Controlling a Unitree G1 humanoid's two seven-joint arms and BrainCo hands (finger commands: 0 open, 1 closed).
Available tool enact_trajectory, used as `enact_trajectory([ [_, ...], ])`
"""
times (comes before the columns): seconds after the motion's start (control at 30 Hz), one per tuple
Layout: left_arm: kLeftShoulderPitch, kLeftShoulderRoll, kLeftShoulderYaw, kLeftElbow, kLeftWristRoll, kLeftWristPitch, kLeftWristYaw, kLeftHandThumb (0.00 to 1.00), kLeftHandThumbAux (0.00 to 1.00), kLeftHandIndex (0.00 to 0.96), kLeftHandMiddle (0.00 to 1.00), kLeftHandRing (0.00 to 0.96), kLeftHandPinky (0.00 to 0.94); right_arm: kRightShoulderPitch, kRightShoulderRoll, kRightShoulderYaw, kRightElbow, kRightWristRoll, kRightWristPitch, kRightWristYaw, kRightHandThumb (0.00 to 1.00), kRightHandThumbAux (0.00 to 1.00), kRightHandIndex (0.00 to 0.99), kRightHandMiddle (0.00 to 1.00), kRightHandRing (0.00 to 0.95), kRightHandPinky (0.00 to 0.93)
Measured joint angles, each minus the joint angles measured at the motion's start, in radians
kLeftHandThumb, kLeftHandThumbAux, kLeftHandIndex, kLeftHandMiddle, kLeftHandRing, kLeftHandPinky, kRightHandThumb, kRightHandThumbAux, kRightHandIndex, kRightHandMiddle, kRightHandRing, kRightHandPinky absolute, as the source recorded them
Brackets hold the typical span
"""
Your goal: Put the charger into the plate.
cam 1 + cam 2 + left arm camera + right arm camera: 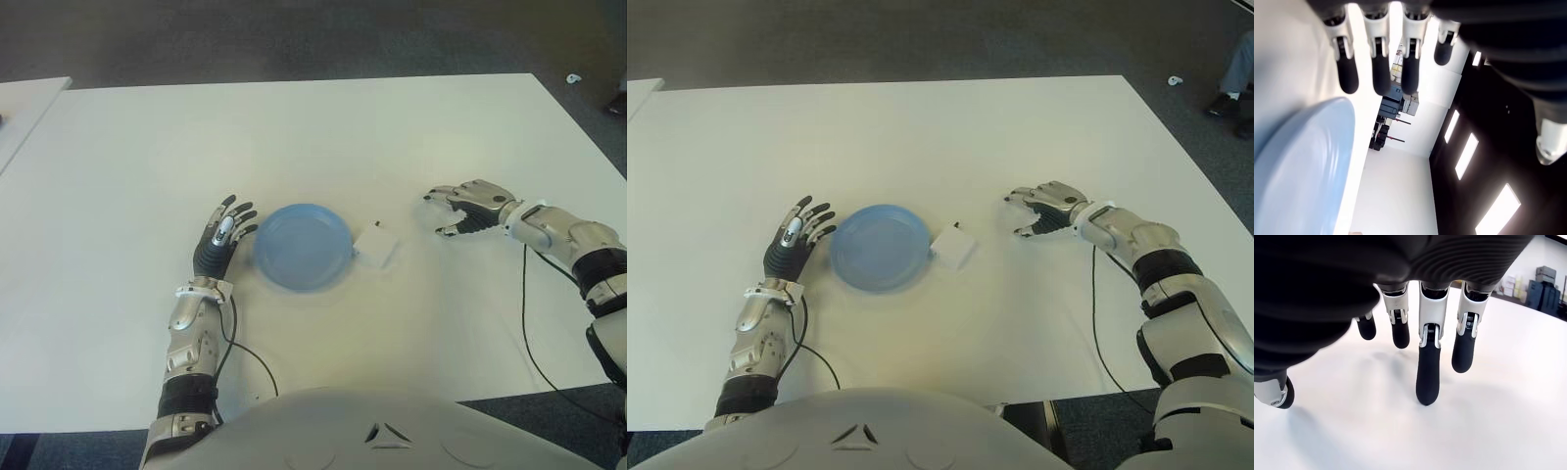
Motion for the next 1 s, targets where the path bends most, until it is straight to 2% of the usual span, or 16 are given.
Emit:
enact_trajectory([
  [0.47, 0.0, 0.015, -0.002, 0.0, 0.01, 0.002, 0.0, 0.009, 0.445, 0.143, 0.258, 0.266, 0.296, 0.051, -0.015, -0.029, -0.019, 0.012, 0.0, -0.02, 0.61, 0.377, 0.061, 0.139, 0.18, 0.272],
  [1.0, -0.004, 0.024, -0.002, -0.005, 0.02, 0.018, 0.0, 0.005, 0.448, 0.139, 0.263, 0.271, 0.297, 0.081, -0.018, -0.076, -0.085, 0.043, 0.014, 0.022, 0.629, 0.374, 0.065, 0.138, 0.189, 0.296],
])
